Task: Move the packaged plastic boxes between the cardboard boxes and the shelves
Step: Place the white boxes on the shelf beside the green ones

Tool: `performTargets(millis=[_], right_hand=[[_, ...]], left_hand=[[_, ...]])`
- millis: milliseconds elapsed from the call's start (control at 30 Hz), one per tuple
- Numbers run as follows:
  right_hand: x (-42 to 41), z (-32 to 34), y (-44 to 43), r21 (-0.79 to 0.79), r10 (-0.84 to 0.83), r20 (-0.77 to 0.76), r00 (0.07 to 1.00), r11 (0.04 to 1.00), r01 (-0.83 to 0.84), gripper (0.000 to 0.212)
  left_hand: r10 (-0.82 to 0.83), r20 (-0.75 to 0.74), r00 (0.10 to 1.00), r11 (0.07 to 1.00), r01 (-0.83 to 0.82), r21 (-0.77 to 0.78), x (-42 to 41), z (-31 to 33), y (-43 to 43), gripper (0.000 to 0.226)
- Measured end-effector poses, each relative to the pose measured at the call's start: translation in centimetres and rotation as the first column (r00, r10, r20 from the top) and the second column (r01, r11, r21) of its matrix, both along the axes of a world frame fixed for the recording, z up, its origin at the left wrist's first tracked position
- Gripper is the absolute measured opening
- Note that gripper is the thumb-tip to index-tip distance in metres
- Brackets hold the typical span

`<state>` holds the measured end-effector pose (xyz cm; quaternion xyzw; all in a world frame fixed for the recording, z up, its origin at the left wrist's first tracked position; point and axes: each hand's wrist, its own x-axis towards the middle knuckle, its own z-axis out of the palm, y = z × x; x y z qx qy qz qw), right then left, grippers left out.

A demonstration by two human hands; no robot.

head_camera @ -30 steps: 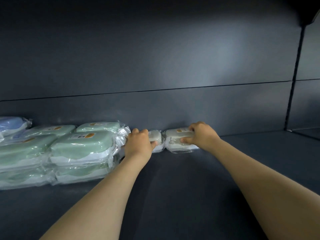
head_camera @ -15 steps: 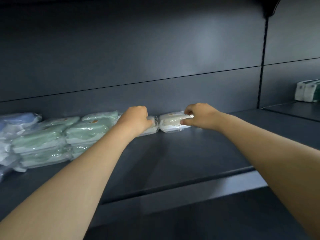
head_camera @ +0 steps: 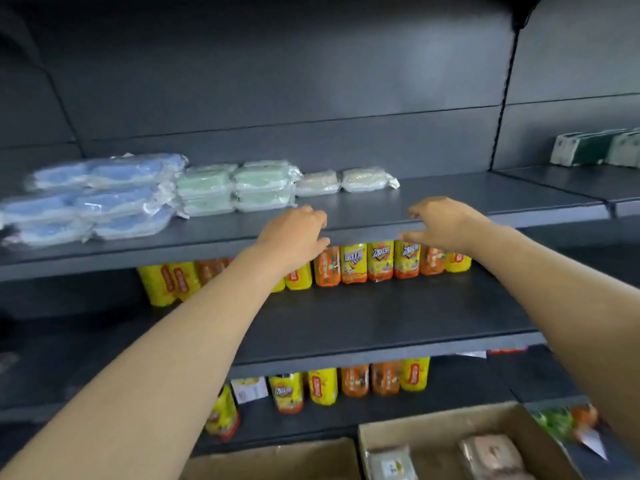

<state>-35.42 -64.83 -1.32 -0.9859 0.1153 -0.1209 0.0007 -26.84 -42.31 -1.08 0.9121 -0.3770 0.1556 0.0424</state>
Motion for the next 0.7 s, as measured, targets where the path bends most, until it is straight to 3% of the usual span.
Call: performTargets(millis=[167, 333, 533, 700], right_hand=[[-7.0, -4.4, 3.6, -0.036, 0.020, -0.095, 0.995, 0.999, -0.023, 0.052], [-12.2, -10.5, 5.4, 0.071, 0.042, -0.212, 0.976, 0.997, -0.027, 0.054], [-15.8, -19.2, 5.3, 0.171, 0.044, -0.330, 0.943, 0.985, 0.014, 0.050], [-15.3, -26.5, 3.4, 0.201, 0.058, -0.539, 0.840, 0.978, 0.062, 0.050]], left_hand=[[-0.008, -0.076, 0.997, 0.999, 0.005, -0.038, -7.4, -4.6, 3.5, 0.030], [-0.038, -0.266, 0.963, 0.996, 0.014, -0.091, -13.0, -10.9, 5.5, 0.033], [0.019, -0.401, 0.916, 0.999, -0.032, -0.026, -16.1, -18.8, 5.2, 0.031], [0.062, -0.520, 0.852, 0.997, -0.073, -0.002, -15.9, -26.1, 3.1, 0.032]])
